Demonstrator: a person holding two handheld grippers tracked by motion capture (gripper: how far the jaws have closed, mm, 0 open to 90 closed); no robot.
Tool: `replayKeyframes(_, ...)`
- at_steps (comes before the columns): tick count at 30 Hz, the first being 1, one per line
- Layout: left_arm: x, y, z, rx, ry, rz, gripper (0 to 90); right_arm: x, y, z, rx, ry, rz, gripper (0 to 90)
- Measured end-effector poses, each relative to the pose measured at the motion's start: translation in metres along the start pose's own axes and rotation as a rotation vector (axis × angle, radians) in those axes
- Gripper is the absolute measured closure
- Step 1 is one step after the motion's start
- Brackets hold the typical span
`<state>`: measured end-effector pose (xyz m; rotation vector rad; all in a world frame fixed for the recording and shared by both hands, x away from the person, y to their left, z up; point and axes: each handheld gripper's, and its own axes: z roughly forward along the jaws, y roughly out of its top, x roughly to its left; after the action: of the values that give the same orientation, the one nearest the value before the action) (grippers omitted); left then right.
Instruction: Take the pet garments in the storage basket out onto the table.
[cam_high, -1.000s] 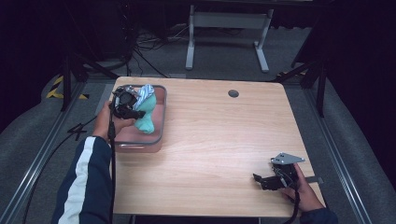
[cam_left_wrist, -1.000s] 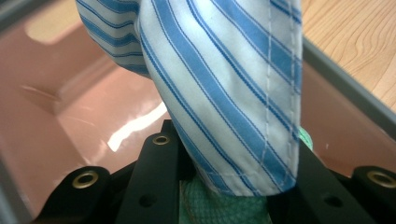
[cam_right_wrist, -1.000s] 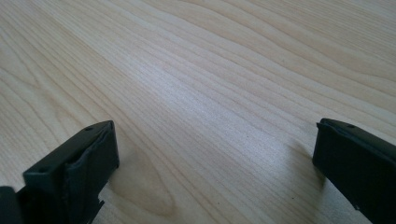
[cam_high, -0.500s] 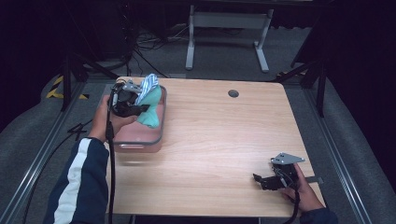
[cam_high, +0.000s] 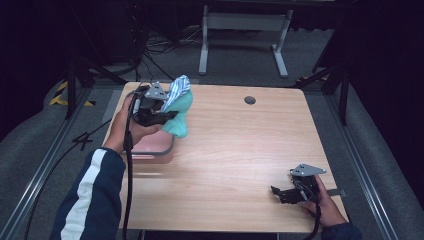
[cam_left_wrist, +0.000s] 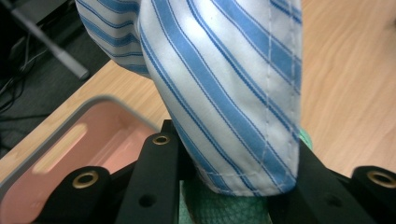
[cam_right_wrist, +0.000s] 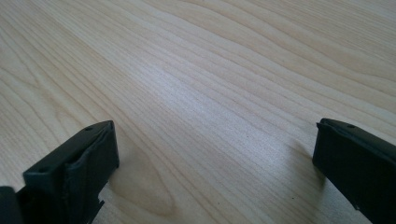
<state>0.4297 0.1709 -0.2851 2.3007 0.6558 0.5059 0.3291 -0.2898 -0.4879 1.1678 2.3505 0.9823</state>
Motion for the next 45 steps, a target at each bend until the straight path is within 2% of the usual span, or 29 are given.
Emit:
replayKeyframes(6, -0.02, 0.015, 0.011, -0.003, -0.043, 0.059, 73.6, 0.0, 0.0, 0.0, 0.0, 0.0, 0.0, 0.6)
replayKeyframes(12, -0.038, 0.023, 0.026, 0.001, -0.087, 0.095, 73.6, 0.0, 0.0, 0.0, 0.0, 0.0, 0.0, 0.6)
replayKeyframes(14, -0.044, 0.027, 0.033, 0.015, -0.098, 0.116, 73.6, 0.0, 0.0, 0.0, 0.0, 0.0, 0.0, 0.6)
replayKeyframes(19, -0.055, 0.032, 0.049, 0.03, -0.134, 0.137, 73.5, 0.0, 0.0, 0.0, 0.0, 0.0, 0.001, 0.6)
replayKeyframes(25, -0.068, 0.034, 0.07, 0.048, -0.18, 0.146, 73.5, 0.0, 0.0, 0.0, 0.0, -0.001, 0.001, 0.6)
replayKeyframes(29, -0.077, 0.035, 0.087, 0.083, -0.196, 0.158, 73.5, 0.0, 0.0, 0.0, 0.001, -0.001, 0.002, 0.6)
replayKeyframes(35, -0.086, 0.027, 0.112, 0.116, -0.225, 0.132, 73.4, 0.0, 0.0, 0.0, 0.0, -0.002, 0.001, 0.6)
replayKeyframes(40, -0.093, 0.02, 0.129, 0.152, -0.256, 0.133, 73.3, 0.0, 0.0, 0.0, 0.001, -0.001, 0.001, 0.6)
replayKeyframes(45, -0.097, 0.012, 0.143, 0.178, -0.265, 0.12, 73.1, 0.0, 0.0, 0.0, 0.001, -0.001, 0.001, 0.6)
